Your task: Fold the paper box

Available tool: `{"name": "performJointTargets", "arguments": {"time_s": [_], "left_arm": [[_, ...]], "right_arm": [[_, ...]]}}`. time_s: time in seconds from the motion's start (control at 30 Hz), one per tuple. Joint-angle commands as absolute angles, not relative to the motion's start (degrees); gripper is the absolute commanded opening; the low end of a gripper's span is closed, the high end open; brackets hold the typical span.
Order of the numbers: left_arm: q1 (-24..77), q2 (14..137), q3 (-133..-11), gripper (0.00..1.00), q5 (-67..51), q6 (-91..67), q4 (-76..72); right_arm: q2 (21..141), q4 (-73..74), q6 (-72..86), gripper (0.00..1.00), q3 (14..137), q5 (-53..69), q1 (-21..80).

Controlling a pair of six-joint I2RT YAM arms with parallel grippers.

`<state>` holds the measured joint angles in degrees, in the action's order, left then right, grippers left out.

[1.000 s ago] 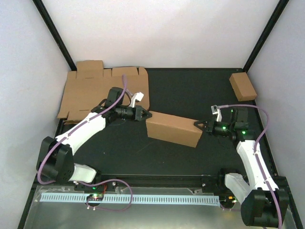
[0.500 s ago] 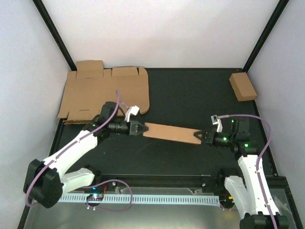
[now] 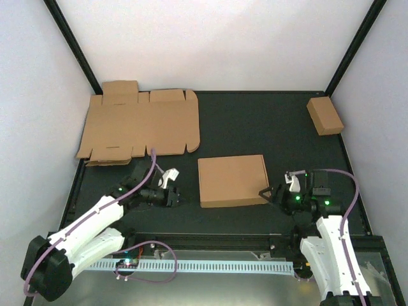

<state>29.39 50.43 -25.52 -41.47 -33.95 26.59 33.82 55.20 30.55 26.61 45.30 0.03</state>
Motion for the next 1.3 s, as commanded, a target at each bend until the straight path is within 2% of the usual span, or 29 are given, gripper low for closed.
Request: {"name": "performJointTargets", "arguments": {"time_s": [0.0,0.07,0.17,0.47,0.7,0.8,0.97,1.1,1.27], "left_arm": [[29.64,50.1,-27.03,0.59,-38.46,-36.66,23.14],[29.88,51.86,-27.09,0.72,-37.36,-37.81,19.39],[31.73,55.21,-27.14,0.81,-34.5,-38.61,12.18],[33.86,70.23,-29.19,0.84,-30.01,-39.82,-2.27],[33.01,80.65,-31.46,0.56,-31.1,-40.1,-6.81],[32.32,84.0,-31.84,0.49,-33.52,-40.51,-9.05],[29.33,85.46,-29.1,0.32,-37.26,-42.01,-13.33],[26.07,84.73,-25.6,0.24,-41.01,-40.9,-15.59],[22.2,86.17,-20.59,0.18,-44.69,-41.11,-20.85]], "right_arm": [[36.77,53.01,29.36,0.85,32.41,37.65,0.43],[39.94,52.61,27.3,0.98,35.43,32.51,0.44],[44.27,49.28,26.89,1.0,38.06,27.35,0.44],[57.45,27.28,28.47,1.0,31.33,31.26,0.83],[67.4,22.19,25.8,1.0,30.46,33.23,2.32],[68.58,21.42,25.21,1.0,30.0,33.74,2.38],[68.95,21.55,24.49,1.0,30.51,34.18,2.34],[69.18,22.33,23.09,1.0,32.28,35.77,2.24],[69.88,18.58,23.98,1.0,31.47,44.02,0.64]]}}
